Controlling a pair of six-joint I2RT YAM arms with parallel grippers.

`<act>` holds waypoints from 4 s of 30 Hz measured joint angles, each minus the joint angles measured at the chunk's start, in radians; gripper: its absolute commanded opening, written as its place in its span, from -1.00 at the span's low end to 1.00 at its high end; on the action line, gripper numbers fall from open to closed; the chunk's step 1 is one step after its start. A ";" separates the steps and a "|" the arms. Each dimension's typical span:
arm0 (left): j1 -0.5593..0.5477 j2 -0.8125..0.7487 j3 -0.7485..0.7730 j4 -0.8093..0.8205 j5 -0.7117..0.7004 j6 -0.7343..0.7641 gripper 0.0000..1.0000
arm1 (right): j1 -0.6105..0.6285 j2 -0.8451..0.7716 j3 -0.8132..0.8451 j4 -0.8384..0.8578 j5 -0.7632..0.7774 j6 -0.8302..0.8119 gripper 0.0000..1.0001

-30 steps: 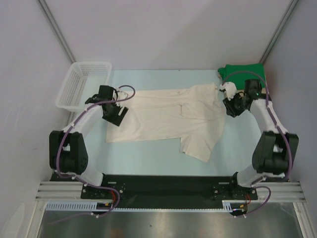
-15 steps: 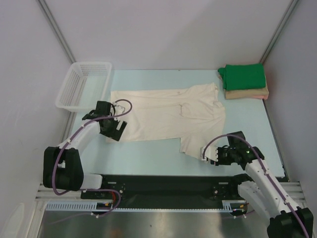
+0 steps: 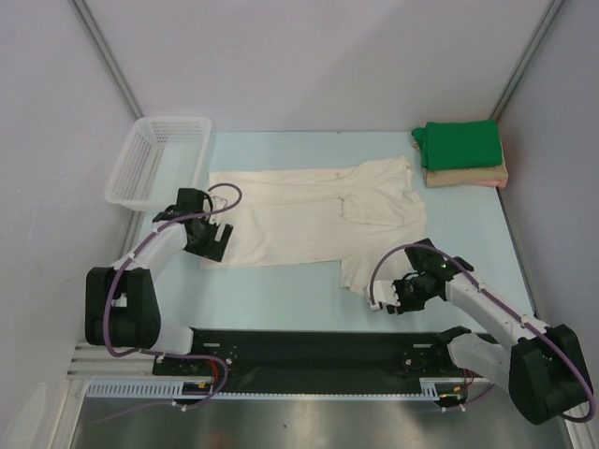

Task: Fold and stack the t-shirts
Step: Fold the tshirt

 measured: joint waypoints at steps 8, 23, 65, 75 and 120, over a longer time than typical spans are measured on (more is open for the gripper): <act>0.002 0.000 0.000 0.008 -0.011 0.000 0.87 | 0.058 0.052 0.010 0.042 -0.002 -0.007 -0.36; 0.004 0.063 0.006 0.014 -0.034 0.031 0.79 | 0.123 0.084 0.043 0.060 0.050 0.056 -1.00; 0.016 0.138 -0.016 -0.040 0.039 0.306 -0.99 | 0.164 0.021 0.228 0.116 0.154 0.371 -1.00; 0.018 0.137 0.090 -0.114 0.010 0.280 -0.99 | 0.054 -0.005 0.370 0.119 0.171 0.464 -1.00; 0.018 0.438 0.599 -0.191 -0.082 0.122 -0.99 | -0.236 0.486 0.821 0.384 0.123 0.540 -1.00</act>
